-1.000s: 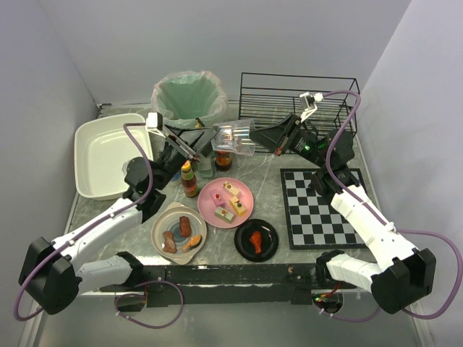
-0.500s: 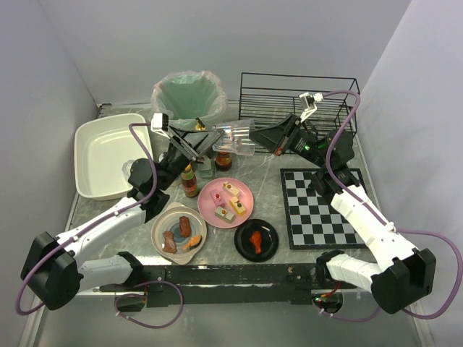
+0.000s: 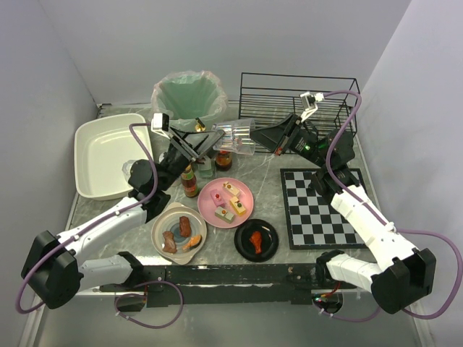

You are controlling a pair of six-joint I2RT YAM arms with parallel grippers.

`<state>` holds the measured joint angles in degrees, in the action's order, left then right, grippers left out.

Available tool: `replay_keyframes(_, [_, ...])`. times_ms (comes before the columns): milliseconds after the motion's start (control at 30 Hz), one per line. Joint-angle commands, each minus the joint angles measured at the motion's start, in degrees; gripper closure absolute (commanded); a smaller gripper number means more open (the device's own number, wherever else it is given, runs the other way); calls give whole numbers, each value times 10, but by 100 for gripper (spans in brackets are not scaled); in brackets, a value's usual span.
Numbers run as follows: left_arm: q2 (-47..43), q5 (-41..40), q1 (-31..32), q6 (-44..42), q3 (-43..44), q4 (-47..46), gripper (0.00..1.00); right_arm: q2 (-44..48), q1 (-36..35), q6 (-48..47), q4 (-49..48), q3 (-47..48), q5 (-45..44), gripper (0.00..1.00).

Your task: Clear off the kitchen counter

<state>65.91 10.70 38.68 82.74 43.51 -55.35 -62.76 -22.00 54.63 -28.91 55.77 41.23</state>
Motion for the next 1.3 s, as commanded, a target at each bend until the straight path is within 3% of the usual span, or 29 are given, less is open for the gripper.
replay_keyframes(0, [4,10,8,17,11,-48,46,3,-3,7,-49,-2,-6,100])
replay_keyframes(33, [4,10,8,15,10,-47,54,1,-4,8,-51,-2,-5,98])
replay_keyframes(167, [-4,4,8,-2,11,-21,91,2,-4,-3,-32,5,-2,54])
replay_keyframes(200, [-11,-1,7,-14,11,-7,96,6,-4,-13,-14,8,-6,46])
replay_keyframes(367, [-84,-61,2,-120,36,153,99,52,-1,-118,146,35,-103,29])
replay_keyframes(467, [-135,-105,-7,-194,63,272,99,83,7,-165,252,48,-207,27])
replay_keyframes(567, [-188,-198,-23,-258,89,403,99,105,17,-187,307,44,-279,26])
replay_keyframes(800, [-287,-473,-53,-367,147,656,99,113,46,-179,316,20,-260,26])
replay_keyframes(867, [-285,-568,-62,-386,167,709,99,108,50,-173,313,15,-251,26])
replay_keyframes(1000, [-240,-661,-97,-403,211,791,99,96,60,-161,307,7,-226,26])
replay_keyframes(1133, [-207,-645,-182,-406,197,788,99,90,62,-158,308,3,-208,27])
replay_keyframes(1267, [-163,-527,-315,-394,180,791,99,92,64,-160,313,-5,-200,27])
